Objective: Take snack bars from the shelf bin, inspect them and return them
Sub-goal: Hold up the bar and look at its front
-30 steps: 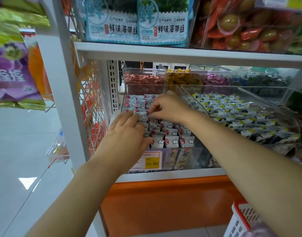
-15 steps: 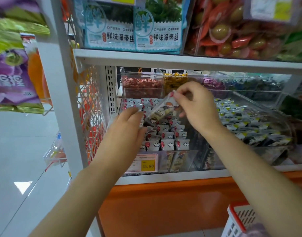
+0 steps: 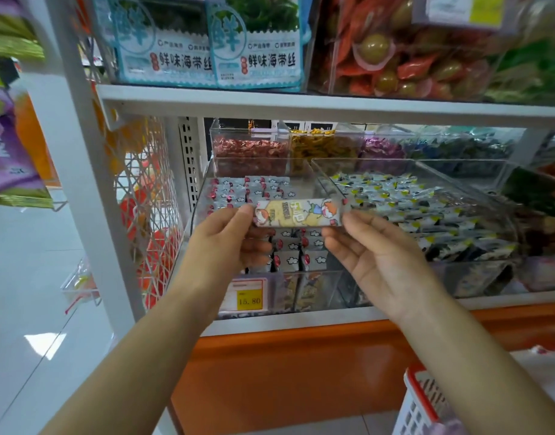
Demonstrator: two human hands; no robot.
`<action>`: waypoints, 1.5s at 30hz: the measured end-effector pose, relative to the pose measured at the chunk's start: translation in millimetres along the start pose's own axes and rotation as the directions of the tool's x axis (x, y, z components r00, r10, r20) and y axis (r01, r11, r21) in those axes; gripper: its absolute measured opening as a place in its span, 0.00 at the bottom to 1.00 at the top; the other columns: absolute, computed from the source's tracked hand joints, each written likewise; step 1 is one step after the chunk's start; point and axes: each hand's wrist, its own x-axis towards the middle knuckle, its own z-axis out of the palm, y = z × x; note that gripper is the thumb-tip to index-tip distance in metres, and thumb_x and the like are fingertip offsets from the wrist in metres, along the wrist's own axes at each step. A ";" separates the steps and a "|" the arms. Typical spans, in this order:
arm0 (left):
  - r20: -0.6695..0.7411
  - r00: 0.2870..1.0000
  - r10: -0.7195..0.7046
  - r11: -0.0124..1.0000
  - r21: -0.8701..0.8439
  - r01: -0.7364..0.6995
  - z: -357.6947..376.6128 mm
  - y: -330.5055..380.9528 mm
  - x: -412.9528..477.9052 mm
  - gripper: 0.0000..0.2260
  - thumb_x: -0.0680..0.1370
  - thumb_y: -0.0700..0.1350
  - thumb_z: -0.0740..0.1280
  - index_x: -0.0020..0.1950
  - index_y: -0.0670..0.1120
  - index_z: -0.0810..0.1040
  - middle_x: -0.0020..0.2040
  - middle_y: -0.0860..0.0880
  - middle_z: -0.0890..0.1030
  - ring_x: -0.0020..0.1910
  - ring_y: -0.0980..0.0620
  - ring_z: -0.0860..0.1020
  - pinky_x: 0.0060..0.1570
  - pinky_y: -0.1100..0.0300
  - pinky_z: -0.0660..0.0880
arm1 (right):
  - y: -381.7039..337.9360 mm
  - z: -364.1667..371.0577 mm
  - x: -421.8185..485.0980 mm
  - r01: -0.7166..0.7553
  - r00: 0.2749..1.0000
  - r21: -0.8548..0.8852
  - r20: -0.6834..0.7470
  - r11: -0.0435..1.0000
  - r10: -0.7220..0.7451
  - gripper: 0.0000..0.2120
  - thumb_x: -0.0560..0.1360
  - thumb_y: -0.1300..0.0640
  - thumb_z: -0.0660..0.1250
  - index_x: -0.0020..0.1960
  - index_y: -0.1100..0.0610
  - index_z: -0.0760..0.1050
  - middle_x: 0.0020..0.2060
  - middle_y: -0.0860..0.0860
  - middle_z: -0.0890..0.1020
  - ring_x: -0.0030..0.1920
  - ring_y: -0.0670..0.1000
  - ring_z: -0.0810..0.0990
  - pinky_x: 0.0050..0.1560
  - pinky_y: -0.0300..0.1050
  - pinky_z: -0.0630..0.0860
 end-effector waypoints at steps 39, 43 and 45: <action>0.217 0.976 -0.008 0.999 0.039 -0.001 -9.3 -0.2 -5.5 0.09 0.69 0.43 0.68 0.46 0.41 0.78 0.37 0.44 0.83 0.36 0.50 0.81 0.35 0.65 0.78 | 5.6 -16.6 5.0 0.273 0.956 -0.349 -0.011 0.897 -0.295 0.06 0.69 0.55 0.70 0.37 0.56 0.77 0.34 0.55 0.79 0.34 0.50 0.81 0.31 0.38 0.77; 0.170 0.985 0.021 0.999 0.026 -0.026 -12.0 3.8 -4.8 0.11 0.68 0.47 0.68 0.48 0.43 0.79 0.39 0.46 0.83 0.36 0.52 0.81 0.34 0.66 0.77 | 9.1 -19.2 7.0 0.276 0.956 -0.436 0.037 0.856 -0.290 0.08 0.74 0.66 0.66 0.43 0.54 0.80 0.45 0.59 0.80 0.44 0.54 0.82 0.37 0.40 0.79; 0.158 0.987 0.017 0.997 0.072 -0.029 -14.1 4.3 -3.6 0.10 0.72 0.43 0.68 0.53 0.44 0.80 0.43 0.45 0.84 0.38 0.52 0.81 0.36 0.66 0.77 | 9.8 -19.0 6.6 0.284 0.955 -0.490 0.070 0.824 -0.287 0.11 0.75 0.66 0.65 0.47 0.52 0.81 0.48 0.57 0.82 0.48 0.54 0.82 0.41 0.40 0.79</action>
